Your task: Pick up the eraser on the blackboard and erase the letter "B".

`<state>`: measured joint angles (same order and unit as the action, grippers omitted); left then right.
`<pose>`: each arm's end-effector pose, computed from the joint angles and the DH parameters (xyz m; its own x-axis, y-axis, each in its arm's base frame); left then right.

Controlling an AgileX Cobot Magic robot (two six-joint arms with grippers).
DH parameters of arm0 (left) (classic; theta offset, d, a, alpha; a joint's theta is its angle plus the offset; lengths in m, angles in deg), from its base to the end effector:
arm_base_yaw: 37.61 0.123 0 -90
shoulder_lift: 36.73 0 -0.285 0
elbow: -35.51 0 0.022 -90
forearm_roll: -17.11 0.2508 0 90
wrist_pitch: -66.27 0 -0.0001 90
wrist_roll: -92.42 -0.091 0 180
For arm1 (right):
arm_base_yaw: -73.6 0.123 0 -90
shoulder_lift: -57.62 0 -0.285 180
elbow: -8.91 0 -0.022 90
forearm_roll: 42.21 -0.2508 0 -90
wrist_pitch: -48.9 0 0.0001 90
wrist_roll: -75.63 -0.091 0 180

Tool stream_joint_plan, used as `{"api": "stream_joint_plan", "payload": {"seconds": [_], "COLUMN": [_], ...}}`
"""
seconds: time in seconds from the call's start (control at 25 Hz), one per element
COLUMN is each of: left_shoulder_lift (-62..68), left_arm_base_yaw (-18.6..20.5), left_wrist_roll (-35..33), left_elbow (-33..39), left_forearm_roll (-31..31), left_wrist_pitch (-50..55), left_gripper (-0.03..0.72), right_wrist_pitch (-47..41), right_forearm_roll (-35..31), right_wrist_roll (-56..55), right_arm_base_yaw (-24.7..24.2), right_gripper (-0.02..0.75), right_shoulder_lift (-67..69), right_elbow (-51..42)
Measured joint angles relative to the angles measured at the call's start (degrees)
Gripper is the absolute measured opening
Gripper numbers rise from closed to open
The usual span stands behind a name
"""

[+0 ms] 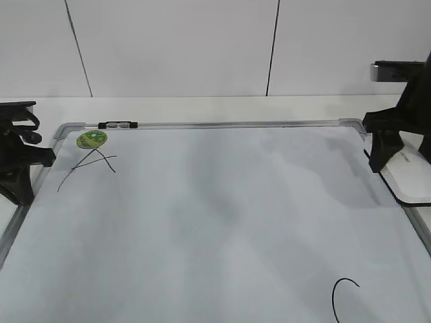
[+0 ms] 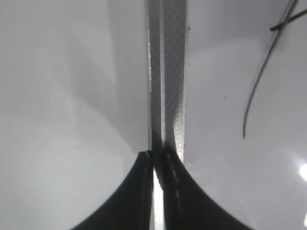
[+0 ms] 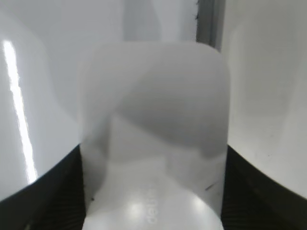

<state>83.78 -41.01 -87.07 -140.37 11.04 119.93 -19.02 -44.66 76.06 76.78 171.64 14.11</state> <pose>0.3653 -0.0295 0.1535 -0.9996 -0.0122 -0.0263 -0.0099 0.9961 -0.0872 0.3648 0.0239 0.2325 -0.9973 -0.0468 -0.0568 -0.0491 0.9980 0.0400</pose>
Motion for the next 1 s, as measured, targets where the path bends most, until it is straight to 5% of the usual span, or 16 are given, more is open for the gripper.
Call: {"api": "stream_joint_plan", "payload": {"seconds": [1.0], "left_shoulder_lift": [0.00], "left_arm_base_yaw": [0.00], "left_wrist_roll": [0.00], "left_elbow": [0.00], "left_forearm_roll": [-0.12], "left_wrist_pitch": [-0.21], "left_gripper": [0.021], "right_wrist_pitch": [14.92], "right_forearm_roll": [0.75], "right_wrist_roll": [0.70], "right_arm_base_yaw": [0.00], "right_gripper": [0.534], "right_shoulder_lift": [0.01], "right_elbow": [-9.09]}}
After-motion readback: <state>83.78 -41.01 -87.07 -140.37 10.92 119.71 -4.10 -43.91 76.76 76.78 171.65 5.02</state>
